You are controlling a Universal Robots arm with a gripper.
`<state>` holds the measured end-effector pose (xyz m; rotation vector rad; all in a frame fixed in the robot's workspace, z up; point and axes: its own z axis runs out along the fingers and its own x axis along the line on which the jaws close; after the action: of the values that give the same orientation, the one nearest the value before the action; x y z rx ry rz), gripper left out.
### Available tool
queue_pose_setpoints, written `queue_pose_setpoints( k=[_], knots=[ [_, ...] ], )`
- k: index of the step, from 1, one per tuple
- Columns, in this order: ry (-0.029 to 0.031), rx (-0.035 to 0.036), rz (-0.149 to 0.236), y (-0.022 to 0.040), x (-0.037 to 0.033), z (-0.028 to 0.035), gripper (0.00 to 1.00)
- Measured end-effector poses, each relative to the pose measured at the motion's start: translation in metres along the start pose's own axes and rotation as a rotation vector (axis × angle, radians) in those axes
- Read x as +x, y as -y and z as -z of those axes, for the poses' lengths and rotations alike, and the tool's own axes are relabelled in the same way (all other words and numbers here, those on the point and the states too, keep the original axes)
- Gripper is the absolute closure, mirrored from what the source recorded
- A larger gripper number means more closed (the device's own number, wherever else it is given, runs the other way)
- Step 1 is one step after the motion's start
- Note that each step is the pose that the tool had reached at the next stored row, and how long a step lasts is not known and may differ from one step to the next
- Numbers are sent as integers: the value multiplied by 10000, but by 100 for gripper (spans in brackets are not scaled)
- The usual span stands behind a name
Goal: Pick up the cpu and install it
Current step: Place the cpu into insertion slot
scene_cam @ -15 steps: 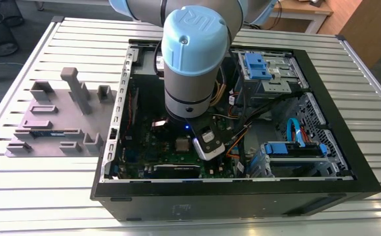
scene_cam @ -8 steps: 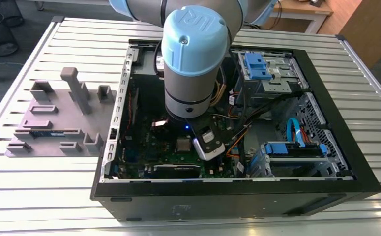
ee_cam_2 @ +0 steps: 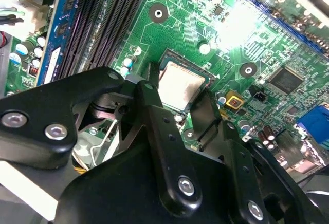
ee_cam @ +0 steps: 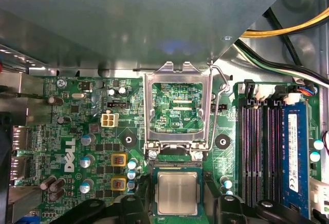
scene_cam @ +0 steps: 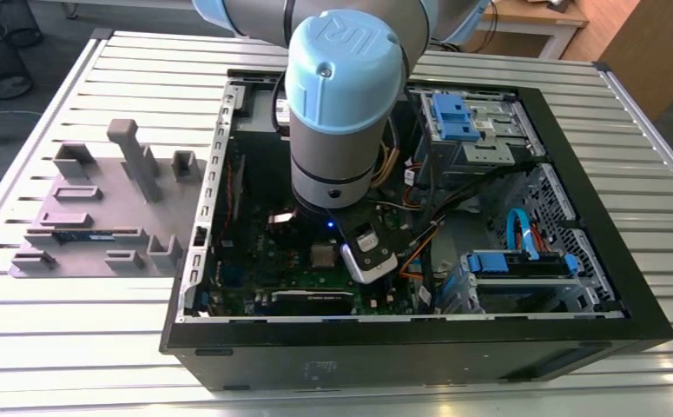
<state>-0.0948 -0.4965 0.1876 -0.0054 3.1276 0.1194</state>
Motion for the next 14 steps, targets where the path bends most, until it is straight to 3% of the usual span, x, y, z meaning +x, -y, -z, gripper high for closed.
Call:
queue_pose_setpoints(
  k=[1, 8, 14],
  knots=[
    [1, -1, -1, 0, 0, 0, 52],
    [2, -4, -1, 0, 0, -1, 52],
    [3, -6, 0, -3, -1, 34, 52]
  ],
)
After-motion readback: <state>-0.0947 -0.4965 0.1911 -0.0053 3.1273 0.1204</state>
